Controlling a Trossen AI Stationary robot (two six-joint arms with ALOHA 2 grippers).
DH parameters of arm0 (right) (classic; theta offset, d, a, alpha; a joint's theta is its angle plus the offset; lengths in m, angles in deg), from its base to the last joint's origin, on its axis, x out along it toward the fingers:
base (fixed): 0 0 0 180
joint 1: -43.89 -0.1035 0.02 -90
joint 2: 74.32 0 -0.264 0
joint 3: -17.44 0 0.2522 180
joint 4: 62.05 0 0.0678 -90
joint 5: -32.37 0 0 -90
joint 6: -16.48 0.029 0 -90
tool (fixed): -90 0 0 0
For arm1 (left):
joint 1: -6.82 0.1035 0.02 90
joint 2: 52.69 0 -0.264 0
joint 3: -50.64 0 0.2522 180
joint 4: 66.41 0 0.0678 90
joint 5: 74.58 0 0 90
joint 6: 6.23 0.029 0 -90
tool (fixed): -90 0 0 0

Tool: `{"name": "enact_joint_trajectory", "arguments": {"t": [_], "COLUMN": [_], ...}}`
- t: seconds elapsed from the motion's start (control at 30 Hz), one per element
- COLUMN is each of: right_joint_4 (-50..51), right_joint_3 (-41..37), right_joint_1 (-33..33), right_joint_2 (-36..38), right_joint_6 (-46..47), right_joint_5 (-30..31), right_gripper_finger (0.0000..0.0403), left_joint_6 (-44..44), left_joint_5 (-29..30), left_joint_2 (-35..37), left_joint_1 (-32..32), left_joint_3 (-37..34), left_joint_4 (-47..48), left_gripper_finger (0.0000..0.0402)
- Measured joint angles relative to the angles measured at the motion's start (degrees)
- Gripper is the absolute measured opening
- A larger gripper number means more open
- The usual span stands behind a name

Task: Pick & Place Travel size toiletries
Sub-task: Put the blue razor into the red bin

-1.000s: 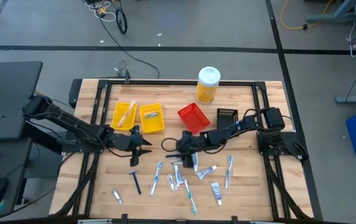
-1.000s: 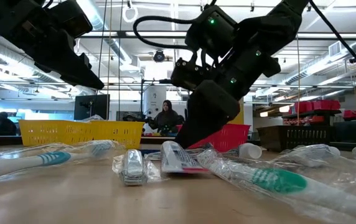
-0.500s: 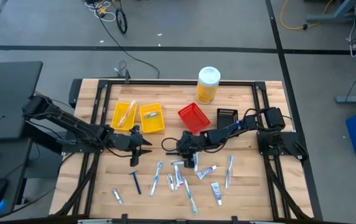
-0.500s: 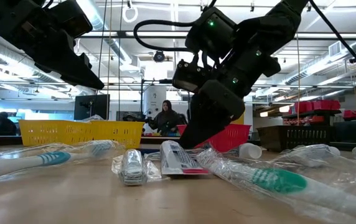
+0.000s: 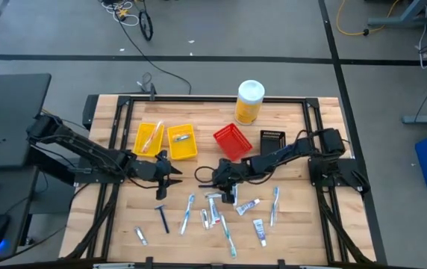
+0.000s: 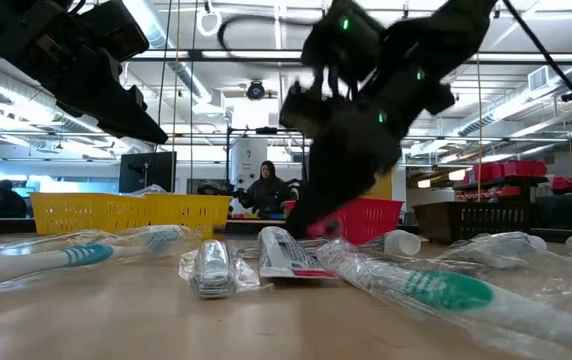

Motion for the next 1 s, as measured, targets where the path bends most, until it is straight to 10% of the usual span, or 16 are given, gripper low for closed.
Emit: {"name": "enact_joint_trajectory", "arguments": {"t": [0.53, 1.0], "right_joint_4": [22.0, 19.5], "right_joint_3": [0.2, -5.6], "right_joint_1": [12.0, 19.4], "right_joint_2": [21.3, 16.1], "right_joint_6": [6.0, 18.5], "right_joint_5": [17.8, 13.3], "right_gripper_finger": [0.0044, 0.0044], "left_joint_6": [-0.6, -0.5], "left_joint_5": [0.0, 1.4], "left_joint_2": [0.0, 0.0], "left_joint_1": [0.0, 0.0], "left_joint_3": [0.0, 0.0], "left_joint_4": [-0.1, -0.2], "left_gripper_finger": [0.0153, 0.0153]}}
